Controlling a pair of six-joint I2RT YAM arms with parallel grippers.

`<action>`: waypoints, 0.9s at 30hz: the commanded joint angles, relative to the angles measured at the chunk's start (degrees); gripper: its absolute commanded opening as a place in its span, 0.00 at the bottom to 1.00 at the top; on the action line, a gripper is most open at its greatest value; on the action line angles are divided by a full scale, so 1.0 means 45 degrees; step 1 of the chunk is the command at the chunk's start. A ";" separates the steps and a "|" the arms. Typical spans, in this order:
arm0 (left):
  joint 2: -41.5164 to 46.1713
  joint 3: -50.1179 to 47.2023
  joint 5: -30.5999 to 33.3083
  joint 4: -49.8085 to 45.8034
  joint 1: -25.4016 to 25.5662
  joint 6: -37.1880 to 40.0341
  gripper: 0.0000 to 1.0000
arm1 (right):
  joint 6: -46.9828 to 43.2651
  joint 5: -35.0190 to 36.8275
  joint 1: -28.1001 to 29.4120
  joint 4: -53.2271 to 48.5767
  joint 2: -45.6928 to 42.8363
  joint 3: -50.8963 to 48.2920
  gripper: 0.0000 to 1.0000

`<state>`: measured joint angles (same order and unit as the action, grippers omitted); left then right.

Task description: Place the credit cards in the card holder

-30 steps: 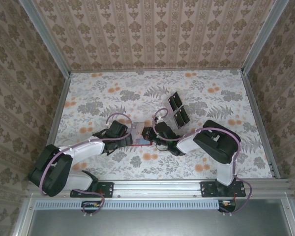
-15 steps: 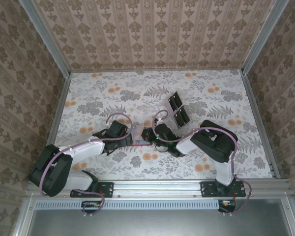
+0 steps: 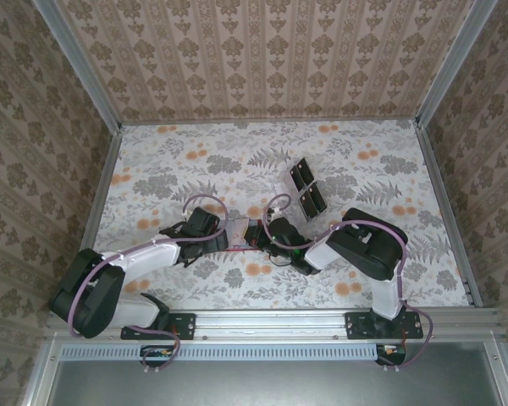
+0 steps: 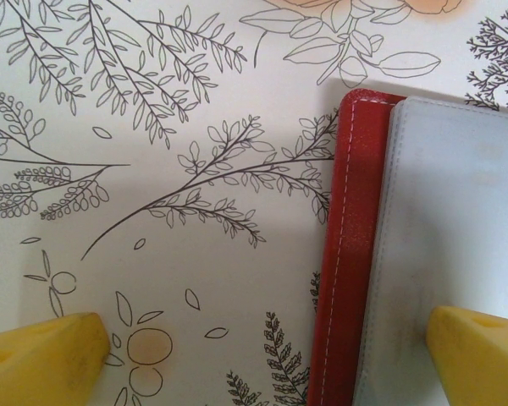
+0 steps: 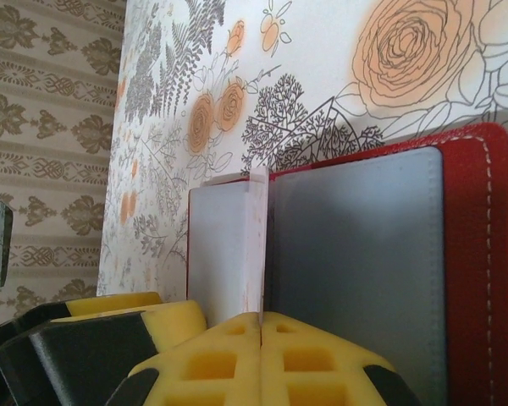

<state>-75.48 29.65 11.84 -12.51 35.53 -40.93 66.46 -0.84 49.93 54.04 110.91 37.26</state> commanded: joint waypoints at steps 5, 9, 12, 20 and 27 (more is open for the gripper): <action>-0.0237 -0.0514 -0.0209 -0.0950 -0.0224 -0.0026 1.00 | 0.0348 -0.0295 0.0245 0.0246 0.0528 -0.0230 0.00; -0.0228 -0.0514 -0.0225 -0.0950 -0.0219 -0.0010 1.00 | 0.0403 -0.0303 0.0289 0.0237 0.0610 -0.0232 0.00; -0.0238 -0.0505 -0.0228 -0.0942 -0.0219 -0.0011 1.00 | 0.0494 -0.0332 0.0292 0.0275 0.0720 -0.0250 0.00; -0.0247 -0.0514 -0.0256 -0.0926 -0.0219 -0.0026 1.00 | 0.0740 -0.0298 0.0368 0.0403 0.0837 -0.0434 0.00; -0.0236 -0.0519 -0.0296 -0.0918 -0.0219 -0.0062 1.00 | 0.0624 -0.0438 0.0408 -0.0034 0.1128 0.0254 0.00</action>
<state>-75.46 29.65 11.81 -12.51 35.53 -40.93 69.30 -1.96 51.03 57.71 113.56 37.26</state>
